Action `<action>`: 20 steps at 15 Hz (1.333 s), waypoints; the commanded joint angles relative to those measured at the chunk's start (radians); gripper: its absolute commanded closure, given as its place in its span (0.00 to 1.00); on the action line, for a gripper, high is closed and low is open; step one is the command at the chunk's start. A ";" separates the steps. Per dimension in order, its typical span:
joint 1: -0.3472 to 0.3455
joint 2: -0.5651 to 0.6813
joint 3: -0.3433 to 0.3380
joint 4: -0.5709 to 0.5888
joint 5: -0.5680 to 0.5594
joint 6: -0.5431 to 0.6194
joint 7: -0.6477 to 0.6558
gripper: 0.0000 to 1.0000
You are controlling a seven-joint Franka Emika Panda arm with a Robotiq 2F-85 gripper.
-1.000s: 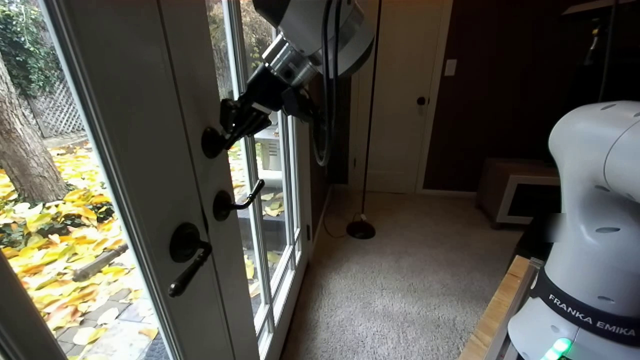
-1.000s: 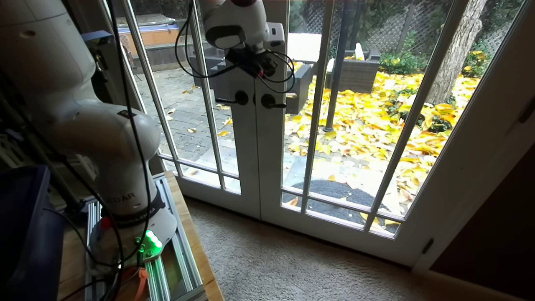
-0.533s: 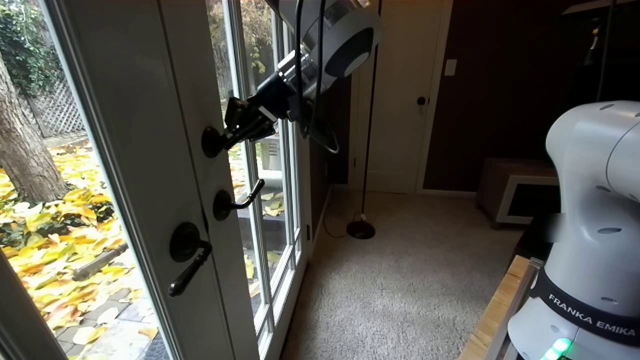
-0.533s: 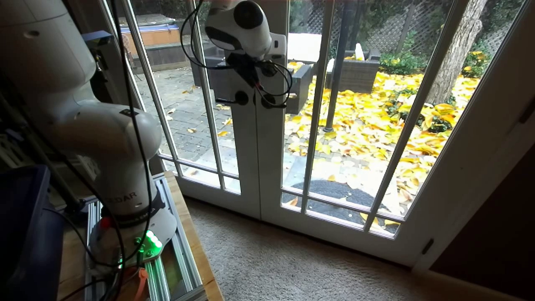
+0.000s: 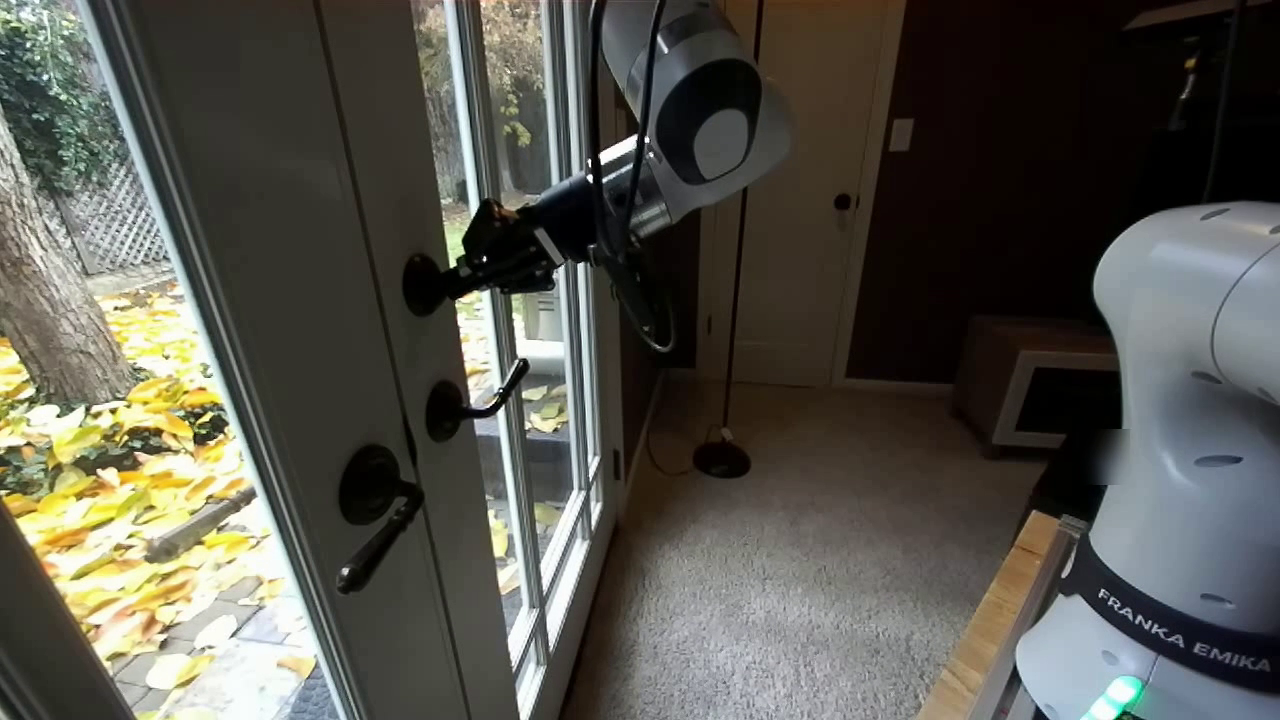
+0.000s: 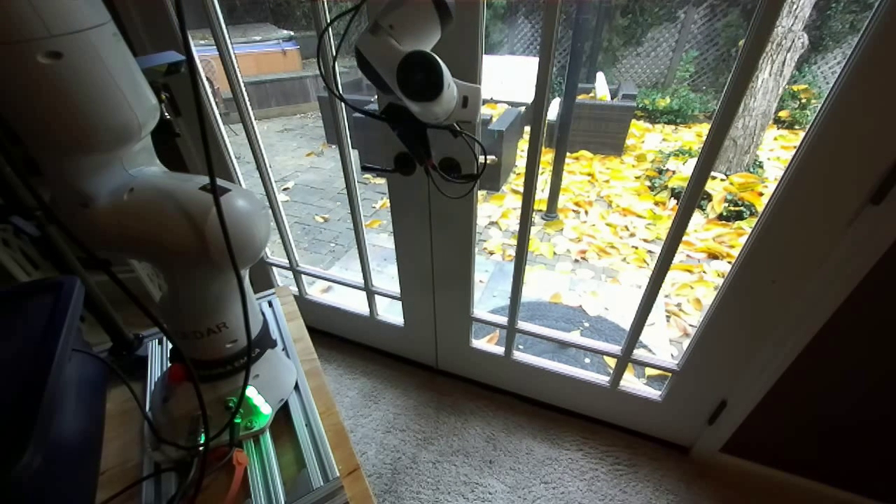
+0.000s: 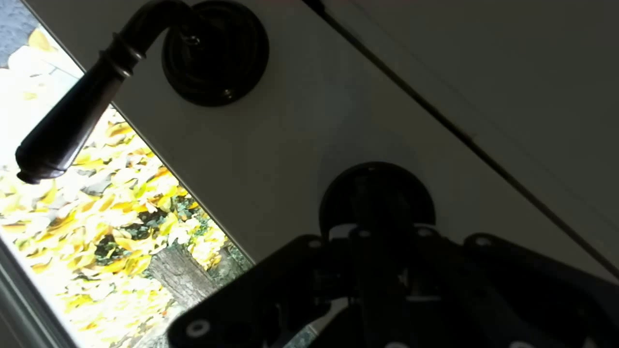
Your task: Turn the lock on the door to the right
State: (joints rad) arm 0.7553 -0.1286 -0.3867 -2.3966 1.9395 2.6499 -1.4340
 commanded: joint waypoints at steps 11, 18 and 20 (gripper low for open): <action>-0.532 -0.064 0.539 0.002 0.117 -0.022 -0.034 0.52; -0.461 -0.137 0.789 -0.058 -0.279 0.509 0.350 0.03; -0.438 -0.121 0.844 -0.118 -0.409 0.616 0.478 0.00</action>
State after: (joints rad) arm 0.2886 -0.2447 0.3940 -2.4250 1.7034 3.1410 -1.1335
